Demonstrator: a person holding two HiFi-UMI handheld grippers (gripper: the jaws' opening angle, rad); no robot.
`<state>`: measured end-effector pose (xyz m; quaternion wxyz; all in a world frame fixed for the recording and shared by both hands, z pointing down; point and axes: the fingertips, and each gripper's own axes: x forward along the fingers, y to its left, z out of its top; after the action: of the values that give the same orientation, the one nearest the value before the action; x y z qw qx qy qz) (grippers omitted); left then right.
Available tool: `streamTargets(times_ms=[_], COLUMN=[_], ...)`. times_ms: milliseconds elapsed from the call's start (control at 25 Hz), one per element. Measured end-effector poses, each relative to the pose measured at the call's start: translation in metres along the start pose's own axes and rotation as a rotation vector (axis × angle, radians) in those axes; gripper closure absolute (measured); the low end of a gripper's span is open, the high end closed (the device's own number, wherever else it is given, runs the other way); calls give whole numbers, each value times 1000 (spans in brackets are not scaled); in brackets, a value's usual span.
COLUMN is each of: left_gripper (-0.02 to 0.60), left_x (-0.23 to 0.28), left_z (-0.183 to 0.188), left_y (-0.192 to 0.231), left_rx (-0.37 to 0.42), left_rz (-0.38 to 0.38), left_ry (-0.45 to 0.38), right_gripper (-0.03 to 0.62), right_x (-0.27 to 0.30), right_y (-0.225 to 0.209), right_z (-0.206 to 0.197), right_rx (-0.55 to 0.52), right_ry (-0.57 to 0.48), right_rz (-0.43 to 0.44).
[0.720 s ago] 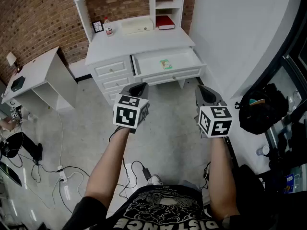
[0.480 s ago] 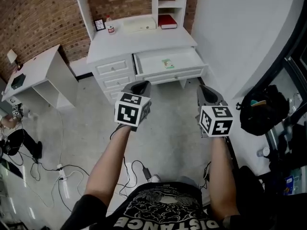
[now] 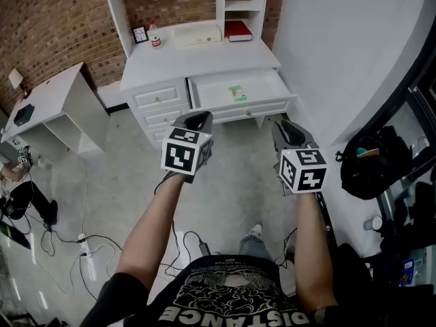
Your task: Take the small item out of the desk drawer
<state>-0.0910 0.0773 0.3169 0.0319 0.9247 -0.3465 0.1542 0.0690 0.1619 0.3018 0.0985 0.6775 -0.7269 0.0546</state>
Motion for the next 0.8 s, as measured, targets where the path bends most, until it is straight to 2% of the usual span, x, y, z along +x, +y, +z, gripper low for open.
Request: streamTargets(times_ms=[280,600,800], left_gripper=[578,578,578], left_x=[64,142,173], left_z=[10,28,36], left_y=[5,16,23], left_rx=[-1,7,-21], left_rz=[28,94,145], left_ry=[16,58,67], right_gripper=[466,400,361], right_x=[51,121,153], right_y=[-45,-95,-116], right_z=[-6,-5,-6], right_rx=[11,16,5], right_ry=[7,32,54], right_rz=[41,143,218])
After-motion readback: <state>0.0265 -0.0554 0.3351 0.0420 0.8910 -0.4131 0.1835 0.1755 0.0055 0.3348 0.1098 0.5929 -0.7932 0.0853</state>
